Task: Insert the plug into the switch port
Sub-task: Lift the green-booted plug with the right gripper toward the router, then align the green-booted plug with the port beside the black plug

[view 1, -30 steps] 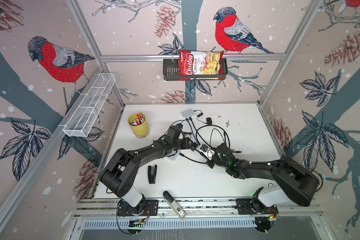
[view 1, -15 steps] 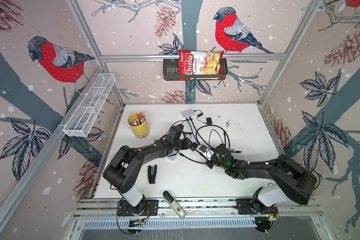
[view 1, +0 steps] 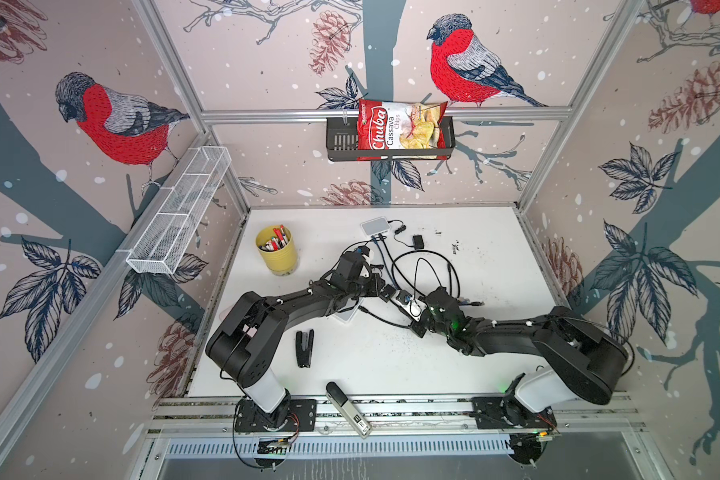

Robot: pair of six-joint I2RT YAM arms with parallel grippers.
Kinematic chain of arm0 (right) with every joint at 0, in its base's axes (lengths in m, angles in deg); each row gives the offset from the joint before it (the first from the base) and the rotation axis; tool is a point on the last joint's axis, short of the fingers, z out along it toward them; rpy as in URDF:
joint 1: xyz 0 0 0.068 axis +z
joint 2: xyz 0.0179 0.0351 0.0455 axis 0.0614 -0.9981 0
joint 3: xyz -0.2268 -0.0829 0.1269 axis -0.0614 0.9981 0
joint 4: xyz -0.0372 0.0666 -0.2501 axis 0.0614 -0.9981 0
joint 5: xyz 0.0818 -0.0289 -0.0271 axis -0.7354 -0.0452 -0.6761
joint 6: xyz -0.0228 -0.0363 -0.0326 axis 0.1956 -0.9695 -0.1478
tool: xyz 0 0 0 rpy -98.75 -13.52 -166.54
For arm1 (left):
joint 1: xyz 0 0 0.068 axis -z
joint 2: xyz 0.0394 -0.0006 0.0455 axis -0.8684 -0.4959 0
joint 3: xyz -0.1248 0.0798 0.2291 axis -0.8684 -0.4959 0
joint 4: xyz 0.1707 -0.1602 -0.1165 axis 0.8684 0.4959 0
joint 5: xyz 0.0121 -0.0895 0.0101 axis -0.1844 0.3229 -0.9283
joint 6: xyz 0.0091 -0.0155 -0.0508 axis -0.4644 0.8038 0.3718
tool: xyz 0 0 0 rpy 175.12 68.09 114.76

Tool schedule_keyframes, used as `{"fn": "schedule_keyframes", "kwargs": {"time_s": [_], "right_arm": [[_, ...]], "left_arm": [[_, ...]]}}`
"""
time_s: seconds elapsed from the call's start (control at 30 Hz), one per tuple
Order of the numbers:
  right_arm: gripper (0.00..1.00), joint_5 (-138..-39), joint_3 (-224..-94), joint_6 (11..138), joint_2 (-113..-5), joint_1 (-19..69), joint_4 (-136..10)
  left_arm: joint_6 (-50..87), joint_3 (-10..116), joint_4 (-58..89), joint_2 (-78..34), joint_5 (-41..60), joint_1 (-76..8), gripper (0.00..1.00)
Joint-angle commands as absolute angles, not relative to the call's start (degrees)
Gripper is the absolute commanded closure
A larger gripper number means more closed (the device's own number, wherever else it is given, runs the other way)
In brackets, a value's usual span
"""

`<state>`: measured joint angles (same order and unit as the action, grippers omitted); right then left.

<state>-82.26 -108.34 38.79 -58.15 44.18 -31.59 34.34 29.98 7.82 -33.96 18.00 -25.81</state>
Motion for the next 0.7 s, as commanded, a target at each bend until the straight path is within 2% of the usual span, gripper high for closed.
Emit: {"fn": "schedule_keyframes", "kwargs": {"time_s": [0.0, 0.07, 0.3, 0.67], "right_arm": [[0.87, -81.91, -109.08, 39.05, -58.19, 44.04, -27.77], [0.86, -82.02, -109.25, 39.43, -58.23, 43.94, -27.8], [0.71, -87.3, -107.88, 42.39, -56.63, 40.93, -24.05], [0.7, -95.09, -107.15, 48.55, -63.23, 40.42, -8.88]], "left_arm": [[32.29, 29.74, 8.1, -34.27, 20.63, -25.13, 0.89], [32.17, 29.71, 8.02, -34.42, 20.92, -24.99, 0.89], [30.59, 29.58, 8.7, -34.27, 21.45, -24.69, 0.91], [30.15, 29.57, 9.57, -32.76, 21.32, -24.24, 0.93]]}}
